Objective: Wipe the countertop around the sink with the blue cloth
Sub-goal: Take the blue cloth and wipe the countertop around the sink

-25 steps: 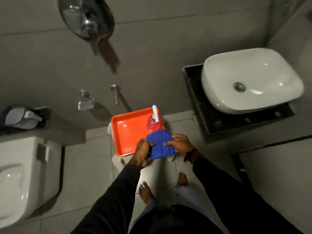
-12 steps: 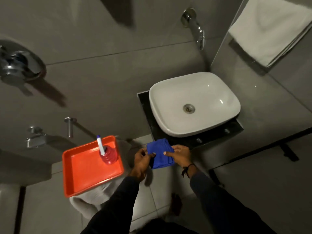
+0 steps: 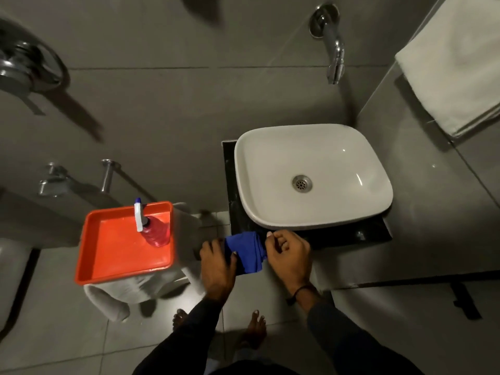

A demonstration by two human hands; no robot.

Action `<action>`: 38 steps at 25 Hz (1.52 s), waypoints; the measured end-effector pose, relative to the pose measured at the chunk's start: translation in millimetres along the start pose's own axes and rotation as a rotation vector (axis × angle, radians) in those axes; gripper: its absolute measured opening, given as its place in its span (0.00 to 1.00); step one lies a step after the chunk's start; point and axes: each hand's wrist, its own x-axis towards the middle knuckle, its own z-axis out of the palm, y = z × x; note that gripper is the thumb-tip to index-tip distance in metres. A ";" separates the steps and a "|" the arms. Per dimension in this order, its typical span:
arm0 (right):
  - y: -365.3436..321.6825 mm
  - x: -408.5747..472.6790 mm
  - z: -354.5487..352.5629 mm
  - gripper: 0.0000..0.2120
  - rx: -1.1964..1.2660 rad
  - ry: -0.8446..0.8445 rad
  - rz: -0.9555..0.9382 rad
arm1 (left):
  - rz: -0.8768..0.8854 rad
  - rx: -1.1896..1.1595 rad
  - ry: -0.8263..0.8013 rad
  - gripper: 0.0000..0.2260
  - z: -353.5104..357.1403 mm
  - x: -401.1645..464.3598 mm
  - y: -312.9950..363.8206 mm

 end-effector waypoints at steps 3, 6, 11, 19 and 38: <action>-18.7 45.8 4.7 0.07 -0.063 0.061 -0.178 | 0.345 0.247 -0.059 0.26 13.4 -14.9 3.0; -24.4 86.5 23.5 0.19 -0.218 -0.045 -0.160 | 0.449 0.488 -0.268 0.35 24.5 -18.9 2.0; -10.3 110.0 50.2 0.27 -0.391 -0.246 -0.080 | 0.443 0.525 -0.343 0.36 22.9 -12.1 -5.6; -3.6 112.7 56.1 0.34 -0.433 -0.295 -0.033 | 0.500 0.465 -0.399 0.36 18.9 10.0 -26.1; -13.9 113.2 59.2 0.33 -0.462 -0.158 0.058 | 0.570 0.297 -0.469 0.27 -2.9 123.0 -26.6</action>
